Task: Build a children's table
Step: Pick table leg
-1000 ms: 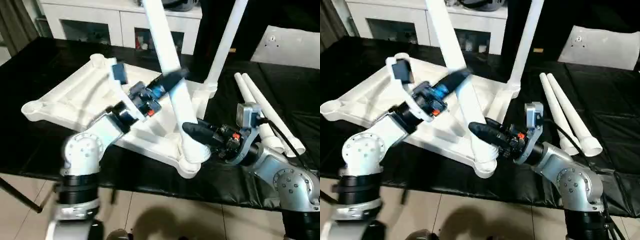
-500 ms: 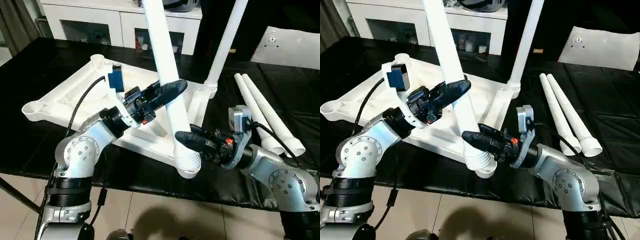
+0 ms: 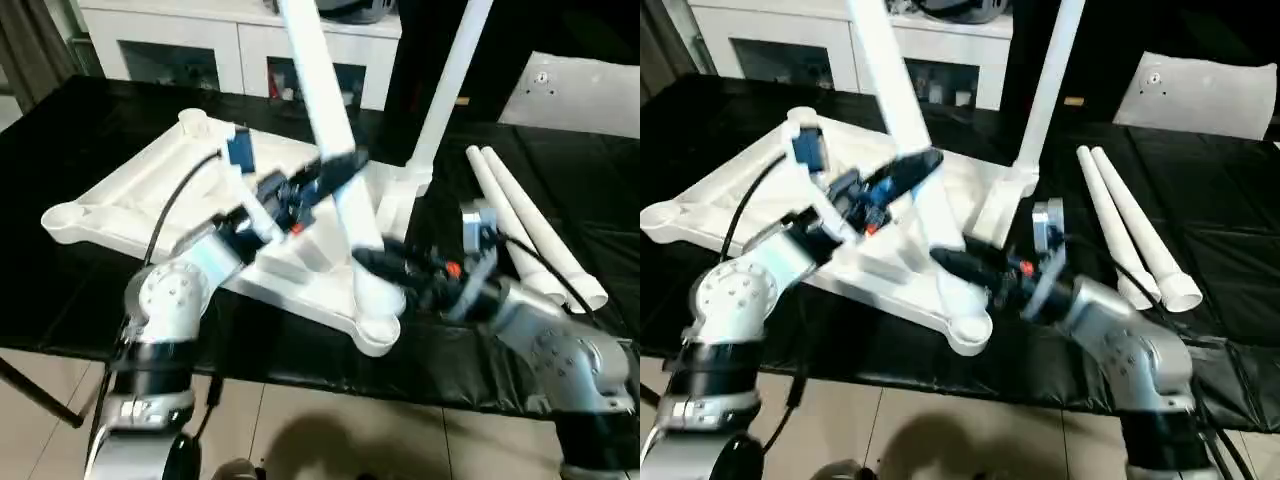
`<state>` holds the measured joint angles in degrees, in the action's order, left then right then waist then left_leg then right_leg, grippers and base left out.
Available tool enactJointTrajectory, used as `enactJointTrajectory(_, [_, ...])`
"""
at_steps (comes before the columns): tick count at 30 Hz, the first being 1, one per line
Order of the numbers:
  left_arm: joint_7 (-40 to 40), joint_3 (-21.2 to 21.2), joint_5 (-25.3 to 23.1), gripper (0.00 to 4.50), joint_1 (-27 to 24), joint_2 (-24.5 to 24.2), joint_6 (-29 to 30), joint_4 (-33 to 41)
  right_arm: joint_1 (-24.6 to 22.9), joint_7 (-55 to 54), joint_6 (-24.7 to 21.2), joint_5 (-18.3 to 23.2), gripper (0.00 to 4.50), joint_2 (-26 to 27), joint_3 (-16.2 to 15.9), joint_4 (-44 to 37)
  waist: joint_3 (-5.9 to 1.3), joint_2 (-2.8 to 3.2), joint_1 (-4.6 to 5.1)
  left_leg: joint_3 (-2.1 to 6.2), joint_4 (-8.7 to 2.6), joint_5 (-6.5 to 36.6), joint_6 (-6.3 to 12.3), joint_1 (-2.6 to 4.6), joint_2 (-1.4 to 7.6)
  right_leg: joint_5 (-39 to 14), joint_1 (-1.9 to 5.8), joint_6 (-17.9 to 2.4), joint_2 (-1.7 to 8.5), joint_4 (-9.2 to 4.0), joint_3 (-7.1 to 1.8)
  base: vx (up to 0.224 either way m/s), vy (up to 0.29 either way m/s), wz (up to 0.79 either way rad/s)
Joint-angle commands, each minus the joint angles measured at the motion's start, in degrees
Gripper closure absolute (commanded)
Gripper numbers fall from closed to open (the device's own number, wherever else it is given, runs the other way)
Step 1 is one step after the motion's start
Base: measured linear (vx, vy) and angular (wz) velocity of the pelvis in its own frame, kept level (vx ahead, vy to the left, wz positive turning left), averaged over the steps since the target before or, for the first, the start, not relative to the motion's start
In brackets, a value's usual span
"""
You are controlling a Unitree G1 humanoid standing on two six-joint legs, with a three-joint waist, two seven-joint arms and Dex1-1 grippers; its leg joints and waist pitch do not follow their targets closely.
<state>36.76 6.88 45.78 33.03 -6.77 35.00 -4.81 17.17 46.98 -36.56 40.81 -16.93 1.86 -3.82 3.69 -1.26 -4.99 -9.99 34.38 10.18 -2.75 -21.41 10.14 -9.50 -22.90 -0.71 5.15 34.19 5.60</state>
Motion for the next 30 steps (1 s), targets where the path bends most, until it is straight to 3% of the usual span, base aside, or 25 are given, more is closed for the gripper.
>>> enactJointTrajectory(1, [-1.27,0.31,-2.66,2.66,1.18,-0.67,-1.84,-0.49,0.72,-0.99,1.53,-1.66,1.54,-0.10,0.12,0.39,-4.42,-0.28,0.06,0.78,-3.99,9.20,0.01,0.55,2.67,-15.84,3.22,-6.72,3.42,-4.25,-3.06,0.000,0.000,0.00])
enactJointTrajectory(7, [-4.89,-1.15,-7.80,2.66,2.67,-1.46,-4.99,-2.14,2.21,-4.12,5.56,-6.18,1.09,0.44,-1.26,1.84,-4.38,-0.17,0.11,0.81,-4.05,9.29,0.01,0.63,2.79,-14.69,3.14,-7.58,3.42,-4.02,-3.08,0.000,0.000,0.00])
enactJointTrajectory(9, [-9.28,-3.72,-14.37,2.66,3.68,-2.23,-7.24,-2.44,3.83,-6.91,8.05,-11.89,0.94,0.58,-4.48,1.67,-4.38,-0.13,0.21,0.86,-4.07,9.53,-0.49,0.62,2.79,-15.15,3.14,-7.04,3.36,-3.98,-3.11,0.000,0.000,0.00])
enactJointTrajectory(12, [-11.94,-5.23,-18.03,2.67,4.30,-2.54,-8.49,-2.67,4.99,-9.79,8.18,-14.50,0.65,1.70,-6.11,1.62,-4.45,-0.18,0.21,0.91,-4.05,9.55,-0.66,0.65,2.85,-14.99,3.15,-6.58,3.47,-3.86,-3.19,0.000,0.000,0.00])
enactJointTrajectory(17, [-15.69,-5.92,-20.75,2.67,4.93,-1.46,-9.31,-1.79,7.25,-16.12,7.71,-18.40,0.62,5.10,-8.51,2.90,-4.52,-0.09,0.40,0.84,-4.04,8.73,-0.89,0.68,2.82,-12.12,3.07,-8.34,3.42,-3.46,-3.25,0.000,0.000,0.00])
enactJointTrajectory(22, [-18.22,-7.08,-23.45,2.67,4.76,-0.26,-9.73,-0.44,8.33,-20.27,8.52,-21.83,1.01,9.03,-11.35,4.90,-4.43,0.02,0.52,0.81,-4.13,9.99,-1.28,0.79,2.88,-12.41,2.92,-8.73,3.49,-3.55,-3.33,0.000,0.000,0.00])
enactJointTrajectory(23, [-18.93,-7.26,-23.72,2.67,4.61,0.21,-9.42,0.24,8.71,-21.79,9.02,-23.79,1.32,10.05,-12.48,6.01,-4.39,0.17,0.51,0.84,-4.18,10.31,-1.47,0.77,2.91,-12.64,2.91,-8.70,3.48,-3.52,-3.35,0.000,0.000,0.00])
enactJointTrajectory(24, [-19.34,-7.40,-23.86,2.67,4.55,0.48,-9.25,0.56,9.04,-23.28,9.36,-25.03,1.40,10.68,-12.86,6.85,-4.39,-0.09,0.58,0.85,-4.22,10.38,-1.88,0.69,2.94,-12.70,2.89,-8.57,3.53,-3.50,-3.38,0.000,0.000,0.00])
enactJointTrajectory(28, [-20.35,-7.72,-24.27,2.67,4.40,1.10,-8.78,1.38,10.23,-28.66,11.67,-28.05,1.50,13.17,-12.92,9.95,-4.34,-0.07,0.62,0.82,-4.26,11.20,-2.34,0.78,2.85,-13.88,2.86,-7.89,3.58,-3.63,-3.44,0.000,0.000,0.00])
enactJointTrajectory(30, [-20.67,-7.72,-24.33,2.67,4.25,1.35,-8.24,1.95,10.85,-30.06,11.16,-28.40,1.85,14.10,-12.73,11.27,-4.34,-0.16,0.81,0.82,-4.26,11.04,-2.40,0.70,2.72,-13.67,2.85,-7.61,3.44,-3.53,-3.45,0.000,0.000,0.00])
